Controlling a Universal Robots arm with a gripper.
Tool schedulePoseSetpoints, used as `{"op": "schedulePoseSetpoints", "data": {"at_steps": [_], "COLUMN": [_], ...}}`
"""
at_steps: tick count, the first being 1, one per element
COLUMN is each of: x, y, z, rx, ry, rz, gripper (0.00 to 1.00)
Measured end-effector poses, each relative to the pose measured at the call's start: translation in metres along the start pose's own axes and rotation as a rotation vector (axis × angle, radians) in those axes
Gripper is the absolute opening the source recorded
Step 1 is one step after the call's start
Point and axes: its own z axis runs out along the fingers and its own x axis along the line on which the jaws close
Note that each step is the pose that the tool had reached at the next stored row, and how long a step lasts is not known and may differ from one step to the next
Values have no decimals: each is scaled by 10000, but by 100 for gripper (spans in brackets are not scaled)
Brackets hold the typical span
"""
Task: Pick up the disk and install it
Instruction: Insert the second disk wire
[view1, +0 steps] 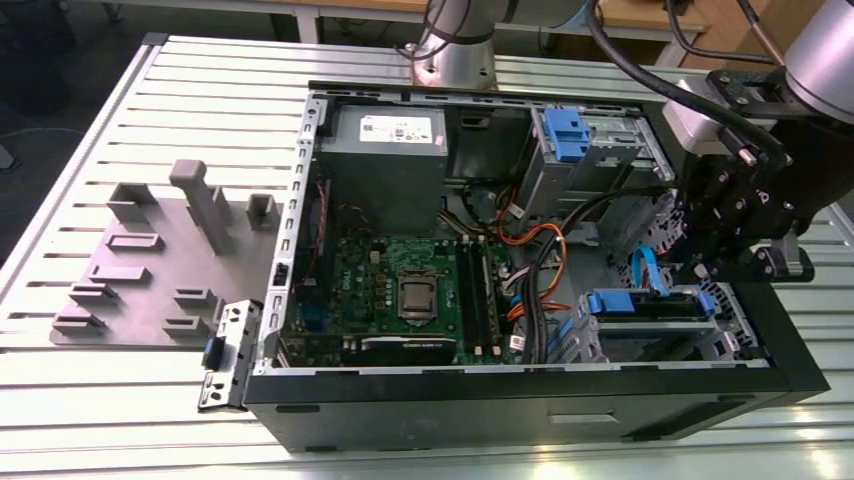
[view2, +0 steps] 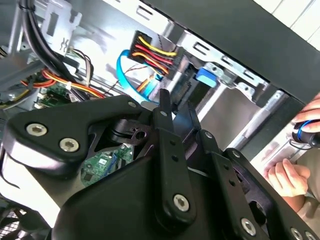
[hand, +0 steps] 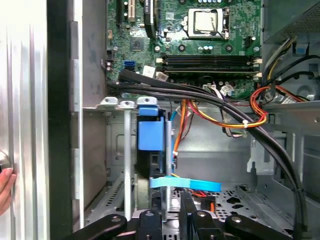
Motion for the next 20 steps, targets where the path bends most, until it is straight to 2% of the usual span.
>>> {"op": "schedulePoseSetpoints", "data": {"at_steps": [3, 6, 14, 17, 19, 20], "x": [-50, -67, -76, -78, -82, -83], "y": [-17, -58, -231, -275, -287, -286], "z": [6, 17, 42, 69, 92, 92], "rx": [-10, -44, -134, -194, -252, -259], "ry": [1, 3, 58, 96, 107, 108], "rz": [-1, -1, -3, -6, -7, -6], "gripper": [29, 29, 29, 29, 29, 29]}}
